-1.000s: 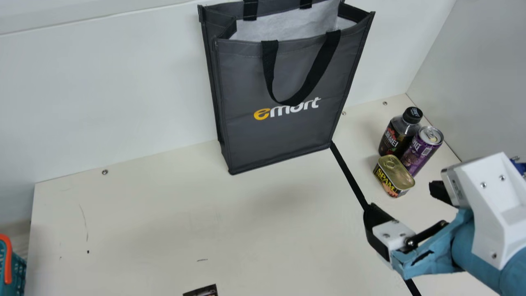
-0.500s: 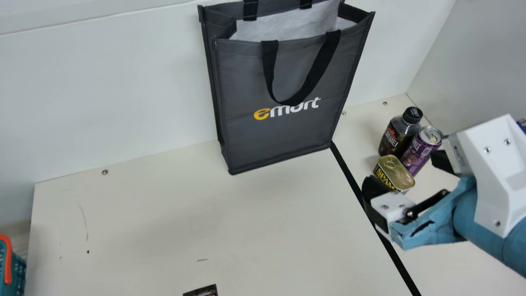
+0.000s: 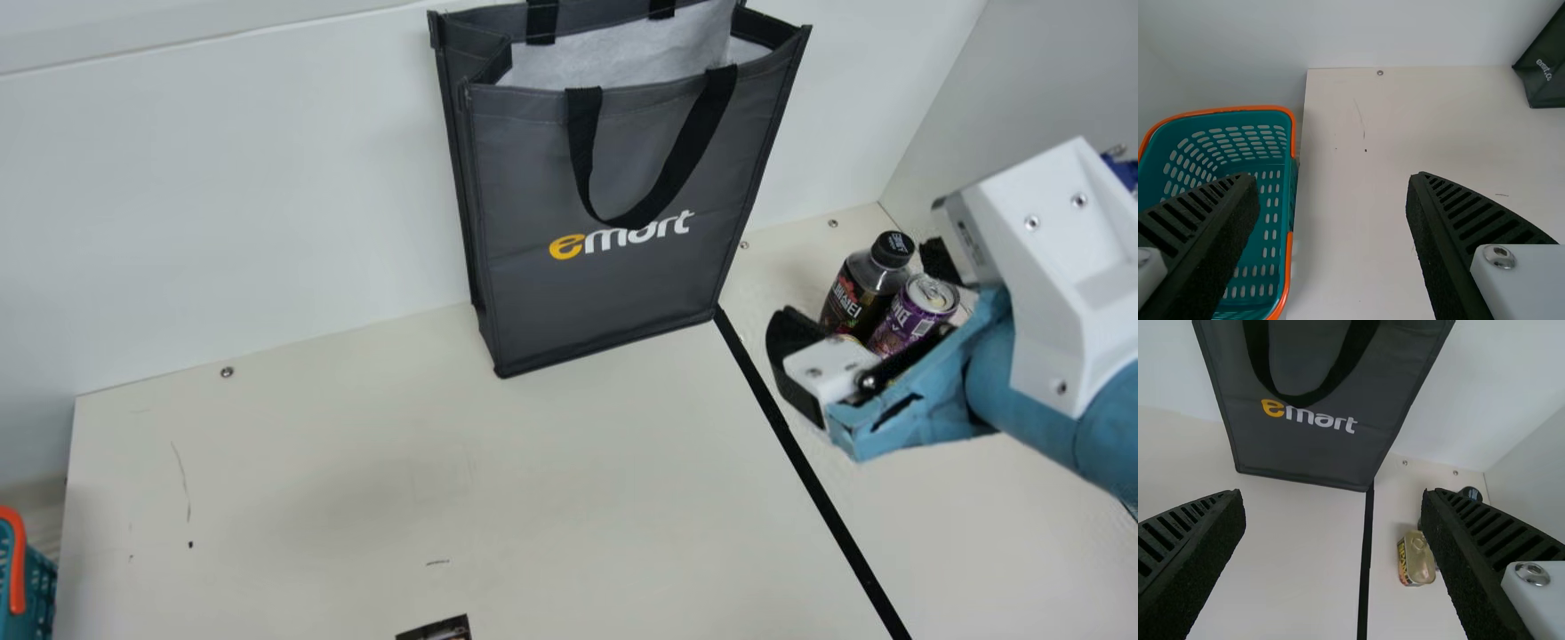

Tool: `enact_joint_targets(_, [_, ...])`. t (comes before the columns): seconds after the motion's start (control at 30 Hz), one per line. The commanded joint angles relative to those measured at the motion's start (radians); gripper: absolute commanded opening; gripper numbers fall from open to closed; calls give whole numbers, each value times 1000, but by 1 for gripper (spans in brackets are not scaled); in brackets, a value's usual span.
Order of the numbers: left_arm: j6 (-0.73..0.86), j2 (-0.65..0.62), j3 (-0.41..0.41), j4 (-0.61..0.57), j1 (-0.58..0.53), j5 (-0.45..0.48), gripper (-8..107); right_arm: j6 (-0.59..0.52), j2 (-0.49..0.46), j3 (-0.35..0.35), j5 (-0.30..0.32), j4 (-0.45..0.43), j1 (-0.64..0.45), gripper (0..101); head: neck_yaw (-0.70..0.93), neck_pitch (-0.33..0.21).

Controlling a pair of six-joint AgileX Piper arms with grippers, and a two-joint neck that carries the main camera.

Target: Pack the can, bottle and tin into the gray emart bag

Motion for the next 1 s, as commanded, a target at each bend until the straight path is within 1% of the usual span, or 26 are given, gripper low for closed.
enact_joint_targets(0.0, [0, 0, 0, 0, 0, 0, 90, -10, 19, -30, 4, 5, -1, 91, -1, -23])
enact_joint_targets(0.23, [0, 0, 0, 0, 0, 0, 90, -70, 83, -120, 14, 40, -27, 91, -1, -23])
enact_joint_targets(0.53, [0, 0, 0, 0, 0, 0, 90, -158, 164, -223, 21, 97, -72, 91, -1, -23])
enact_joint_targets(0.97, [0, 0, 0, 0, 0, 0, 90, -275, 284, -370, 28, 170, -109, 91, -1, -23])
